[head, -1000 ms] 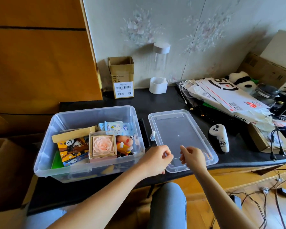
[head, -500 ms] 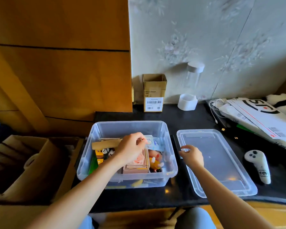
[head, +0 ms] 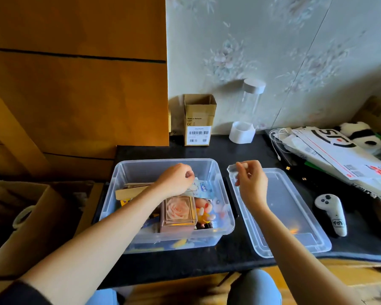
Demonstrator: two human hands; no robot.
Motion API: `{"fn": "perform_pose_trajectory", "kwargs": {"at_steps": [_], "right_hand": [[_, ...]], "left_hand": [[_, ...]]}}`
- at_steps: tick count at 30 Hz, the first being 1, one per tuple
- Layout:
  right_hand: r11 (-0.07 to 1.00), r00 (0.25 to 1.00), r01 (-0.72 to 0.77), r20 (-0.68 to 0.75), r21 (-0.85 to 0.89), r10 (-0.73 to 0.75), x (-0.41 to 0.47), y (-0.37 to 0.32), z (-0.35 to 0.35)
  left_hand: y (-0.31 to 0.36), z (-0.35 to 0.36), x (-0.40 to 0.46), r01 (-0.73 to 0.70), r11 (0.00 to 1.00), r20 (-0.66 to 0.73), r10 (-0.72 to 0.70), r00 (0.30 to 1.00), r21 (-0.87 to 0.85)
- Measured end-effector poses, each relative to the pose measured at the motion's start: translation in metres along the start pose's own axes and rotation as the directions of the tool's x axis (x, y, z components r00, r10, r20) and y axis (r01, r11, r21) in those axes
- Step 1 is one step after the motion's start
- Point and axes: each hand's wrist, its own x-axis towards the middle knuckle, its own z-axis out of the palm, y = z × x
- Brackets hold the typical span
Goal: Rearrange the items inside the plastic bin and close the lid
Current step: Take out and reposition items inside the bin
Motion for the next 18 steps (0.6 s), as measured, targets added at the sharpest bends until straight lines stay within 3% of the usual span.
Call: {"fn": "perform_pose_trajectory", "kwargs": {"at_steps": [4,8,18], "right_hand": [[0.999,0.987,0.041,0.152,0.023,-0.044,-0.005,-0.009,0.018],[0.997,0.962,0.048,0.271,-0.053,-0.032,-0.010,0.000,0.032],[0.968,0.962,0.125,0.267,-0.219,-0.064,-0.018,0.011,0.042]], "left_hand": [[0.001,0.012,0.012,-0.003,0.987,0.131,-0.018,0.991,0.161],[-0.004,0.019,0.021,0.069,0.977,0.185,-0.107,0.977,0.200],[-0.022,0.022,0.043,0.145,0.971,0.342,-0.204,0.917,0.191]]}}
